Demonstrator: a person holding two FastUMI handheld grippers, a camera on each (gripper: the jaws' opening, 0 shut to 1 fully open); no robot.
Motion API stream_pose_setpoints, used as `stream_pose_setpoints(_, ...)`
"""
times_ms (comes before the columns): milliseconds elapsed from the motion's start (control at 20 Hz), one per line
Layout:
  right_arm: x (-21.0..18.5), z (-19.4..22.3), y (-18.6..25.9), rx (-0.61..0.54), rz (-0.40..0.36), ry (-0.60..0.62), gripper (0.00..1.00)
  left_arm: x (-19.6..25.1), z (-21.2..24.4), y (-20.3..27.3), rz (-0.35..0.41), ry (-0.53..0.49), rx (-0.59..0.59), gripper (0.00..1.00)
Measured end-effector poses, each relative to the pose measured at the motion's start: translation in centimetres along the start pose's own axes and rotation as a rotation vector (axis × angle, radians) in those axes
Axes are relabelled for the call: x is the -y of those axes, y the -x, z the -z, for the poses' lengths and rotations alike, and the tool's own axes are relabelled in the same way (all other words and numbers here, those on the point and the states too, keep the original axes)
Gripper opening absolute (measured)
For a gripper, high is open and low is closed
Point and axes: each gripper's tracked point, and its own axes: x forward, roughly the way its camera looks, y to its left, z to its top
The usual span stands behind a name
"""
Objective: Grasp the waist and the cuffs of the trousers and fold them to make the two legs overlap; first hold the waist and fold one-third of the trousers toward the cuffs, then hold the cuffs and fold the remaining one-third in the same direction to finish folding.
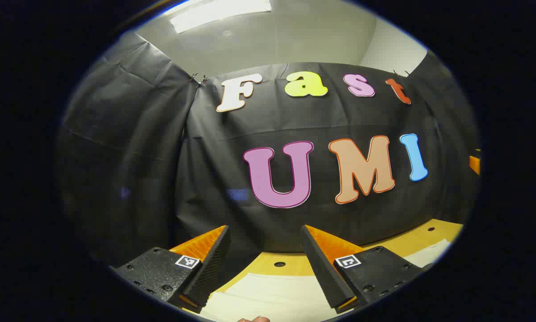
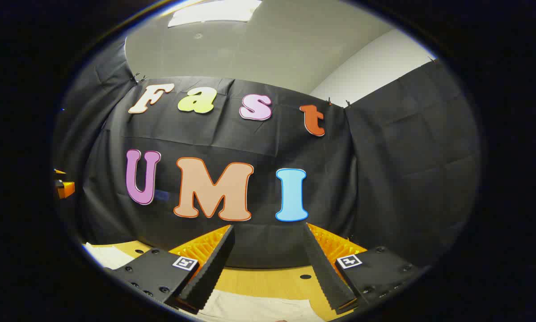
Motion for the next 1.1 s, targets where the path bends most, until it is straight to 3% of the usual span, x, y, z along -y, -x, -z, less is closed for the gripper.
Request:
stream_pose_setpoints(750,-0.2,0.5,-0.1,-0.027,-0.031,0.043,0.96,-0.4,1.2,-0.5,0.008,-0.025,-0.016,0.94)
stream_pose_setpoints(1100,0.0,1.4,0.2,-0.051,-0.051,0.063,0.97,-0.7,2.1,-0.3,0.039,-0.091,-0.044,0.96)
